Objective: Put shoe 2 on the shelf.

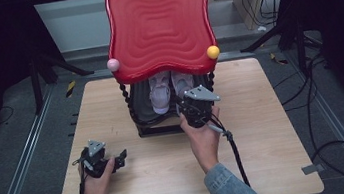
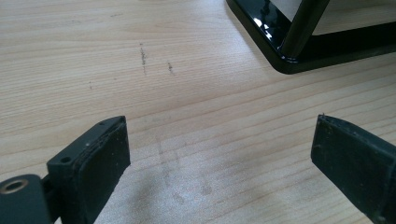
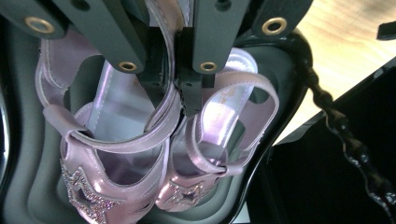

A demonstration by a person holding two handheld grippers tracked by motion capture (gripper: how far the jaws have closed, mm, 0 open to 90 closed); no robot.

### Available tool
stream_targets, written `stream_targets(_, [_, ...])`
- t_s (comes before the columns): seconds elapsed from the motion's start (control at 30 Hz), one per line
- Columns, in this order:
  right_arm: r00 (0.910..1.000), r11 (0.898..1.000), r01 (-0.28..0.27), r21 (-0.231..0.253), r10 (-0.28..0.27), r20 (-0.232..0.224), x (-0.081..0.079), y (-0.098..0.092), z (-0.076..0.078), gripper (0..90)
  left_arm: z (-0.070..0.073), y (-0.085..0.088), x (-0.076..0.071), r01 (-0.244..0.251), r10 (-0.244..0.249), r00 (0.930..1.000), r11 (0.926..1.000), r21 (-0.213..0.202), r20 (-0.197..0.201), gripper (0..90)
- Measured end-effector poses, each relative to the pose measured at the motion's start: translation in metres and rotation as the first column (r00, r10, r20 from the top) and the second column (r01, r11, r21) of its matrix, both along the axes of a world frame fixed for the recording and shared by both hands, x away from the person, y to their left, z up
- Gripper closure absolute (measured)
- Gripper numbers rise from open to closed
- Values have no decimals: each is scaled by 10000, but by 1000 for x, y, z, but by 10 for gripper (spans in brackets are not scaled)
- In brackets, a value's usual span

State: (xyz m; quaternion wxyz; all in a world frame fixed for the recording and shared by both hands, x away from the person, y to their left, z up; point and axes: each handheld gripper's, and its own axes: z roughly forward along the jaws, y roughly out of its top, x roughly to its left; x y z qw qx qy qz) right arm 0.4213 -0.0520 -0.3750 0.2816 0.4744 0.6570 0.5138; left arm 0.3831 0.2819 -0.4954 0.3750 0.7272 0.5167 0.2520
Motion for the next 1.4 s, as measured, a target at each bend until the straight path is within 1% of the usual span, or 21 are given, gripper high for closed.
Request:
stream_targets(0.1, [9999, 9999, 131, -59, -131, 44, 2, 1, 0, 863, 0, -1, 0, 19, -19, 10000, 10000, 9, 16, 40])
stream_targets(0.43, [9993, 9993, 370, 0, -370, 40, 9, 1, -4, 864, 0, -1, 0, 17, -17, 10000, 10000, -34, -5, 40])
stream_targets(0.47, [9992, 9992, 390, 17, -390, 36, 10, 1, -5, 863, 0, -1, 0, 23, -23, 10000, 10000, 13, 10, 41])
stream_targets(0.57, [9990, 9990, 450, 56, -450, 48, 12, 3, -6, 863, 2, 0, -1, -87, 88, 9998, 9999, -112, 153, 49])
stream_targets(0.7, [9985, 9985, 536, 121, -537, 76, 16, 5, -7, 863, 2, 0, -1, -48, 49, 9999, 9999, -118, 92, 49])
stream_targets(0.9, [9973, 9975, 708, 77, -709, 206, 22, 6, -5, 864, 2, 0, -1, -40, 41, 9999, 9999, -131, 99, 49])
stream_targets(1.0, [9969, 9970, 763, 99, -765, 178, 26, 7, -5, 863, 2, 0, -1, -38, 39, 9999, 9999, -136, 105, 49])
stream_targets(1.3, [9970, 9968, 761, -237, -757, 182, 30, 14, -12, 860, 2, -1, -1, -13, 14, 10000, 9999, -150, 81, 49])
stream_targets(1.4, [9971, 9968, 753, -261, -750, 143, 32, 17, -15, 856, 1, -1, -1, -18, 19, 10000, 9999, -156, 77, 49])
